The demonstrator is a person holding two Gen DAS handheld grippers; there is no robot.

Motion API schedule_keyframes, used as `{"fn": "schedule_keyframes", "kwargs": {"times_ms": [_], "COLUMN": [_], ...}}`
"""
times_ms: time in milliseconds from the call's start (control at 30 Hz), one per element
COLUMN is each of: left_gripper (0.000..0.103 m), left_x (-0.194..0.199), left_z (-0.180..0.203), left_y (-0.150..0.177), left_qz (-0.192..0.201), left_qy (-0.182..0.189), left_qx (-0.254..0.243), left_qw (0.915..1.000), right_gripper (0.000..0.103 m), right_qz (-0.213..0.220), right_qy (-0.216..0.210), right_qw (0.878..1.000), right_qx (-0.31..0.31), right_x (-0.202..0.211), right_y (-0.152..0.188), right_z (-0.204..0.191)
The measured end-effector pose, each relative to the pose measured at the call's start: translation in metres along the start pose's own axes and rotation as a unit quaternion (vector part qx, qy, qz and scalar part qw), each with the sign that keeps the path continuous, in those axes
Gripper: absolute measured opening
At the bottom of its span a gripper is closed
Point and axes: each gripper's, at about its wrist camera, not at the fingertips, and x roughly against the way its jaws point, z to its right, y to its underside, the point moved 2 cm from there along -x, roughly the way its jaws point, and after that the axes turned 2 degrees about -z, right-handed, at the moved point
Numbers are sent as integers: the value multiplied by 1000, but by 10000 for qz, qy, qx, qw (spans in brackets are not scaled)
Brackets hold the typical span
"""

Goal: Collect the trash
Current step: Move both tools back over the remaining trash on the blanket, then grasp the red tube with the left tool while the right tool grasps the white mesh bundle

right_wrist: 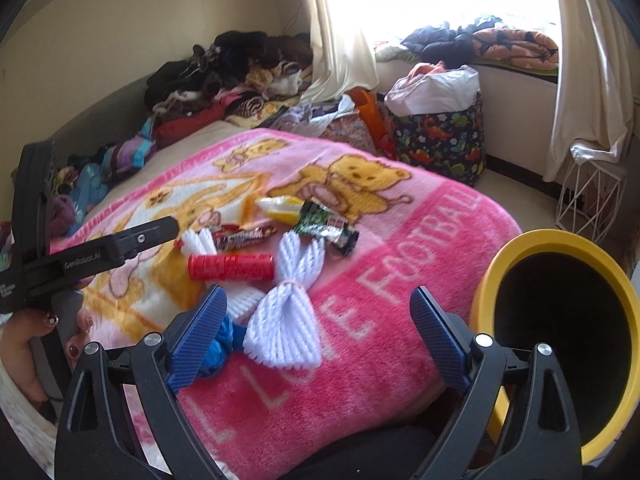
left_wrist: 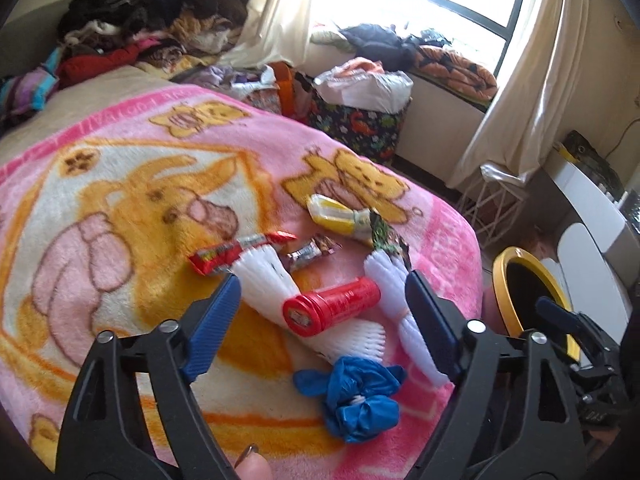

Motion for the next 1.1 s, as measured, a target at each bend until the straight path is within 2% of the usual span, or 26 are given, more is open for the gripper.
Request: {"fn": "schedule_keyframes", "kwargs": {"times_ms": [100,200,367,567,767,933,1000,1100], "left_gripper": [63,63,61,61,61,61,61,61], "left_x": [-10,-19,-34,-57,-75,-84,-87,-91], "left_z": [2,2,11,14,13,16,18,22], "left_y": [3,6,4,0,1,3,4,7], "left_qz": [-137,-250,-395,-754,-1049,-1224,-1292,-1357], "left_qy": [75,220,266,242,213,211,191,175], "left_qx": [-40,1,-387,-719,-943,-1173,-1319,-1509], "left_qw": [9999,9994,9981,9943,9898,9853,9826,9790], "right_gripper": [90,90,90,88,73,44,38,35], "right_qz": [-164,-295,-518,-797,-1185,-1458,-1429,-1336], "right_qy": [-80,-97,-179,-310,-526,-635,-737,-814], "right_qw": [9998,9995,9985,9963,9915,9869,9862,9867], "right_qx": [-13,7,21,-19,-87,-265,-390,-433], "right_x": [-10,-18,-32,-54,-80,-91,-88,-79], "right_y": [5,8,10,12,14,18,18,16], "right_z": [-2,-4,-4,-6,-11,-7,-2,3]}}
